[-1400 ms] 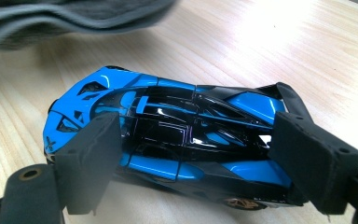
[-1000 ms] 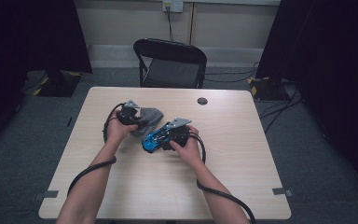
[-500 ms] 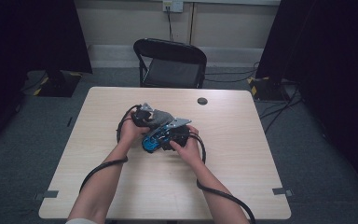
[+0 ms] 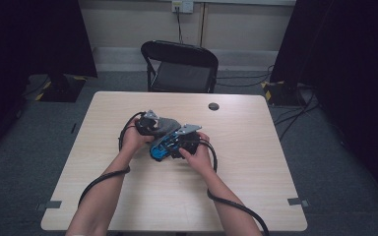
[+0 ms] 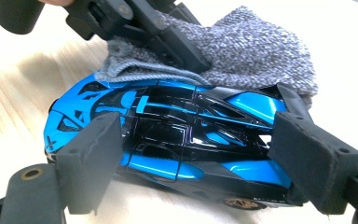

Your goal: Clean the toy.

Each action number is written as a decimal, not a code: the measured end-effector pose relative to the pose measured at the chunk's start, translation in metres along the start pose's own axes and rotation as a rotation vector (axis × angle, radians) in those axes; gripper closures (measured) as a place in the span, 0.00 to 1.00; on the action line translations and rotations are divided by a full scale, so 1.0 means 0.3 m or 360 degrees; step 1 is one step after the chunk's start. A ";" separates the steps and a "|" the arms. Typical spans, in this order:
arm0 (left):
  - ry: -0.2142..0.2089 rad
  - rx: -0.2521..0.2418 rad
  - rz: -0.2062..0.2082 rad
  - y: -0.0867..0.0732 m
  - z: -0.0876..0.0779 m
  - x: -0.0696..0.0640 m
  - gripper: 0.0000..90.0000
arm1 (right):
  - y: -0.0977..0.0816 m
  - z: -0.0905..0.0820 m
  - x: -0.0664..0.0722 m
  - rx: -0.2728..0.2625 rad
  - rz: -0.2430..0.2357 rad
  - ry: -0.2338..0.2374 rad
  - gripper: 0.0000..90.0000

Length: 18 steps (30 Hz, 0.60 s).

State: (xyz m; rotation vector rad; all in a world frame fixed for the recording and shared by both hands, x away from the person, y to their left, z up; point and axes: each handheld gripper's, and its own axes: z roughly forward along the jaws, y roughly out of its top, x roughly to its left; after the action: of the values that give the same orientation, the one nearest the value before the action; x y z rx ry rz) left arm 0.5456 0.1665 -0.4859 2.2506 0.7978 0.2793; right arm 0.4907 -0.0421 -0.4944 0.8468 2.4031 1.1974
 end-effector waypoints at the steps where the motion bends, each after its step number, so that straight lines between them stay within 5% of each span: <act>1: 0.0000 0.0000 0.0000 0.000 0.000 0.000 0.80 | 0.000 0.000 0.000 0.0001 0.0001 0.0000 0.18; 18: 0.0010 -0.0005 -0.0030 -0.070 -0.072 -0.003 0.80 | 0.001 0.001 0.007 0.0000 -0.0001 0.0006 0.18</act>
State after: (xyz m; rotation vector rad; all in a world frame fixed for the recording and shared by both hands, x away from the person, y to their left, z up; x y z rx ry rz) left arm 0.5262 0.1895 -0.4849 2.2389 0.8208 0.2785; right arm 0.4892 -0.0404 -0.4944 0.8446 2.4064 1.1999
